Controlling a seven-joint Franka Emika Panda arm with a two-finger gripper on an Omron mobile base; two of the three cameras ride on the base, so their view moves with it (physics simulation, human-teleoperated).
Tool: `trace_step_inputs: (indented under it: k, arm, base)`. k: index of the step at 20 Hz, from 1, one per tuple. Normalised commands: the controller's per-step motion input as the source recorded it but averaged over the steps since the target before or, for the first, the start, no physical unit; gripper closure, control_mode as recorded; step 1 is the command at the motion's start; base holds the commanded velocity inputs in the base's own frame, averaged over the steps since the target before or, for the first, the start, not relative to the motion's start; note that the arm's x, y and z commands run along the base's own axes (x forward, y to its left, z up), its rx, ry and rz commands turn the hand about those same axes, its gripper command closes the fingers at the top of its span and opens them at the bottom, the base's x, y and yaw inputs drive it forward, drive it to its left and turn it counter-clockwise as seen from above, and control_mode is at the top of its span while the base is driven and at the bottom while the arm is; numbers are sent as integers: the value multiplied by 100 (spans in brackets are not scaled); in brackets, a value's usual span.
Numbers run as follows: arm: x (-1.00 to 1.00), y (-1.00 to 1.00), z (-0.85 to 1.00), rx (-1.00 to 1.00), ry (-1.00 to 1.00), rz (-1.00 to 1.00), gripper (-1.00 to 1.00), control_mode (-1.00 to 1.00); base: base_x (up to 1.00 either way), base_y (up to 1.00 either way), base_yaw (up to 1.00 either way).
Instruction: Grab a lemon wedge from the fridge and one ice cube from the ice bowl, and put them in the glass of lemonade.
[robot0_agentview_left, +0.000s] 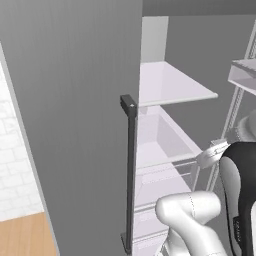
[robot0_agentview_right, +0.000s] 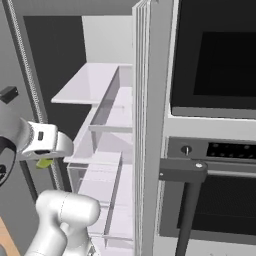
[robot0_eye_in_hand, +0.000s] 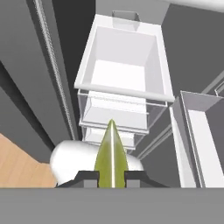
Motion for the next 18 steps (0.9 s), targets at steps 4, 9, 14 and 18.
trace_step_inputs:
  k: [4,9,14,18]
  arm:
    - [0,0,0,0,0,0,100,100]
    - [0,0,0,0,0,0,100,100]
    - [0,0,0,0,0,0,100,100]
    - [0,0,0,0,0,0,100,100]
  base:
    - [-100,0,0]
    - [-100,0,-3]
    - [-100,-6,-25]
    - [-72,-15,-63]
